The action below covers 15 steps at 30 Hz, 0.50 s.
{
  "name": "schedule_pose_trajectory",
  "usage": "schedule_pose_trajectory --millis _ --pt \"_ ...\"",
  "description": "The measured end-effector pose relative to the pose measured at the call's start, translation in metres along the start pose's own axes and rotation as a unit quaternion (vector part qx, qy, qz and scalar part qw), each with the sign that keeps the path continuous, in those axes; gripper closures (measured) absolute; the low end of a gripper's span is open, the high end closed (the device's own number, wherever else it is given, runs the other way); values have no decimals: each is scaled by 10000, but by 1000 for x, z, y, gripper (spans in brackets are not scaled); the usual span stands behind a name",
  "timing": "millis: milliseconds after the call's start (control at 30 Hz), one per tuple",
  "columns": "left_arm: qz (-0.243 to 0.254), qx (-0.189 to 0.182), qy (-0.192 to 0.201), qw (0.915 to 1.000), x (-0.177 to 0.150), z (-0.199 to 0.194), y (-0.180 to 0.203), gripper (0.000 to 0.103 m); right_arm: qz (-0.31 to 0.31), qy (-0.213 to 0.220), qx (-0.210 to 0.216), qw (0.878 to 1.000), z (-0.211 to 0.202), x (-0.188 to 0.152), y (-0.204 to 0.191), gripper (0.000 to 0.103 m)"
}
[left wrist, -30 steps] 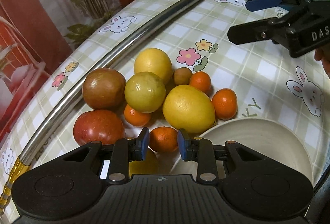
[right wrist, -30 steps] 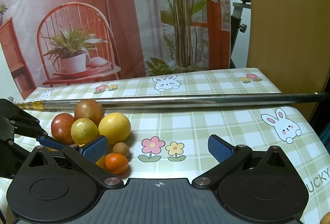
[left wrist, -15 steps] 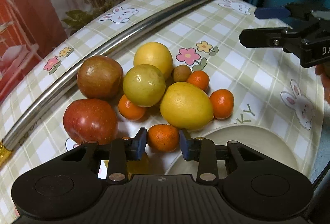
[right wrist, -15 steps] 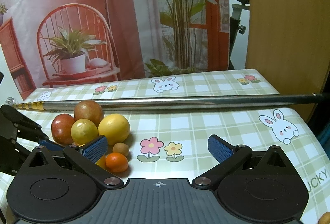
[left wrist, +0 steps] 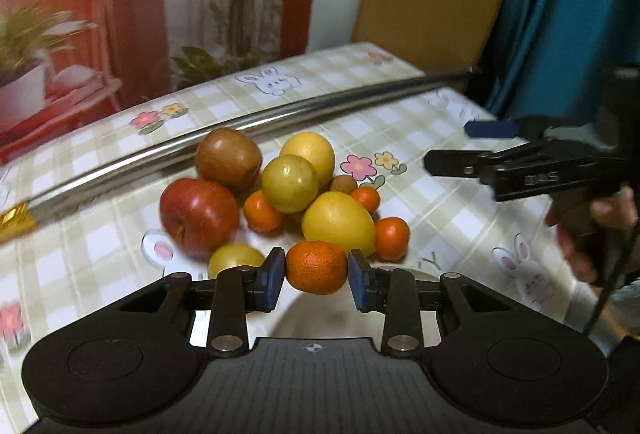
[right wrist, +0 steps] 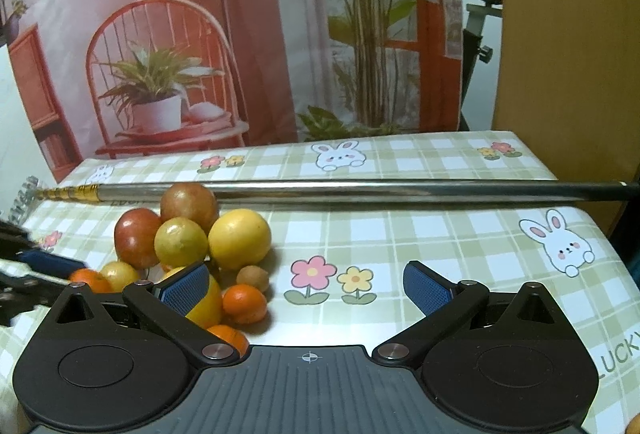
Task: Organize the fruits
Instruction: 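Carry the tangerine with the left tool over the white plate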
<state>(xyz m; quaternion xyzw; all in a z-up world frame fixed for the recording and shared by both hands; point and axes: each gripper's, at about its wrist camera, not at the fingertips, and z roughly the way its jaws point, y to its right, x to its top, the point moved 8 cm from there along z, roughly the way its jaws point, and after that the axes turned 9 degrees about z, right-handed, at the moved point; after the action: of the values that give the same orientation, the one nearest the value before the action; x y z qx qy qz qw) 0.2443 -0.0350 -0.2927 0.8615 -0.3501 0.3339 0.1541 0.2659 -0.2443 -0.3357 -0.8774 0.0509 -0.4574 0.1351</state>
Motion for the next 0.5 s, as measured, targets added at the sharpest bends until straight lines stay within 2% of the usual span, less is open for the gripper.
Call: schedule_pose_trajectory --millis 167,433,500 --pt "-616 57 23 9981 -37 -10 5 67 -333 -80 69 9994 5 -9 -17 0" --pt "-1084 274 -167 9936 -76 -8 8 67 -1018 -269 485 9933 17 -22 -59 0" --pt "-1186 306 -98 9924 -81 -10 8 67 -1126 -309 554 9916 20 -23 -67 0"
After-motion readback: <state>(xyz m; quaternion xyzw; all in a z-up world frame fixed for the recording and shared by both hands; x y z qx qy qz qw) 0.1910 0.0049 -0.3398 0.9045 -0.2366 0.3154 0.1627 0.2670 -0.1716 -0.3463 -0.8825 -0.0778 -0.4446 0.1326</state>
